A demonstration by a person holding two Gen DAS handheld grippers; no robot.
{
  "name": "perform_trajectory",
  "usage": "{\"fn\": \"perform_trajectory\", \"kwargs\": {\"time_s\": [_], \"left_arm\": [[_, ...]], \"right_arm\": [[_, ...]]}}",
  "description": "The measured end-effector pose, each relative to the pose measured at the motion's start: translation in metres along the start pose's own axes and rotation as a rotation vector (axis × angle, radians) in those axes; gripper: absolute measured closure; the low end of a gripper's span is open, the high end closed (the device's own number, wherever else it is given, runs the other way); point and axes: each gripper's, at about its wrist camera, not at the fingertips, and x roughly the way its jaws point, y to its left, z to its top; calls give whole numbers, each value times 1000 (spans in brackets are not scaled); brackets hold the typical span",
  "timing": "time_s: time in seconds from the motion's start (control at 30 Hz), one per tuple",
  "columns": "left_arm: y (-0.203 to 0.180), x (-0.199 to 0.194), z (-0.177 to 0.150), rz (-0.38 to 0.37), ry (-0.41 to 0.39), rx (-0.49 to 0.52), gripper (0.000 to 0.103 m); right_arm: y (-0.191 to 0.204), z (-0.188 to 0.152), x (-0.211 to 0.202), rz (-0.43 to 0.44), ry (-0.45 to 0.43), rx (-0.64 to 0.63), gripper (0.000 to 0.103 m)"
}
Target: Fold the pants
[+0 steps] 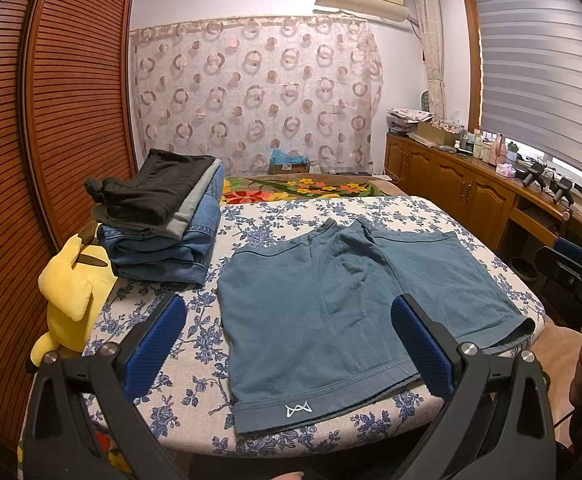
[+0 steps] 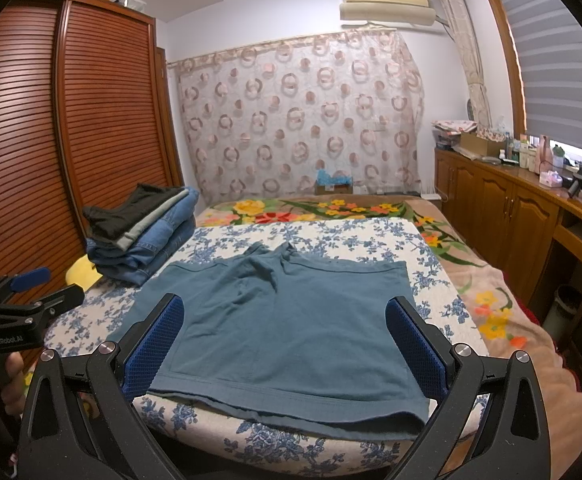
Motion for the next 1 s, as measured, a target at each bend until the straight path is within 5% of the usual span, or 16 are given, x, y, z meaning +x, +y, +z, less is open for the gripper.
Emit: {"fn": "perform_trajectory", "kwargs": {"time_s": [0.4,1.0], "left_arm": [[6,6,1,0,36,-4,0],[36,48,-41,2,163,-48,0]], "right_arm": [[-3,-7,7,4,25,-4,0],[-19,-28,40,5,173,-33,0]]}}
